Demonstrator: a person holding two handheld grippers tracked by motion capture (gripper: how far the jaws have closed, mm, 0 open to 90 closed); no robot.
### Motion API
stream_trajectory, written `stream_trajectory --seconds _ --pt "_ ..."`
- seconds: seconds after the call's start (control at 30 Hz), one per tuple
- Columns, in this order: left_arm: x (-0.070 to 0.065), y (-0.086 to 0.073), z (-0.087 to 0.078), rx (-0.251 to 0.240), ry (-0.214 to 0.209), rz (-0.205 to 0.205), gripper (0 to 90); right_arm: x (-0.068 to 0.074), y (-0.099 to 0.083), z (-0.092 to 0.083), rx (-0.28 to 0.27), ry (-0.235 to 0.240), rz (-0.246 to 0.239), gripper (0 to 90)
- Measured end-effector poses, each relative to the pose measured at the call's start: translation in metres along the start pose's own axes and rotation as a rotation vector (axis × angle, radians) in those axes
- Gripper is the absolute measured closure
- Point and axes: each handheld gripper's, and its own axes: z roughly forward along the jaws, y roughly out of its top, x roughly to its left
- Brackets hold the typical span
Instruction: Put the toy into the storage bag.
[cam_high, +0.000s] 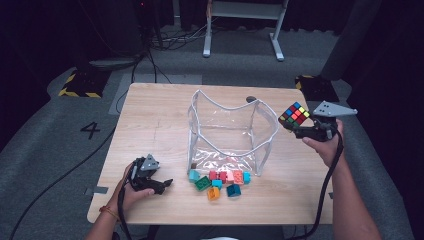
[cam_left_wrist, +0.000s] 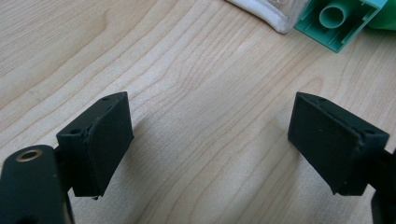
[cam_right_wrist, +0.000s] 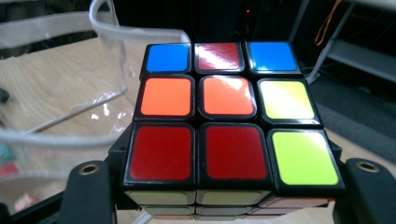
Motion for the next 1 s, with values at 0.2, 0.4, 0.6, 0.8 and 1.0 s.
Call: stream_trajectory --seconds 0.2,0.4,0.6,0.8,1.0 --pt "0.0 0.0 0.0 -0.002 0.0 0.002 14.0 0.0 0.033 0.001 -0.026 0.005 -0.02 33.7" --pt "0.0 0.0 0.0 -0.002 -0.001 0.001 14.0 0.004 0.057 0.005 -0.061 0.044 -0.037 33.6" --pt "0.0 0.0 0.0 -0.001 -0.001 0.002 14.0 0.015 0.072 0.019 -0.063 0.098 -0.068 33.6" --pt "0.0 0.0 0.0 -0.001 -0.001 0.001 14.0 0.031 0.078 0.036 -0.051 0.173 -0.114 33.6" --pt "0.001 0.001 0.0 0.002 0.001 0.011 13.7 0.046 0.081 0.052 -0.031 0.269 -0.167 33.6"
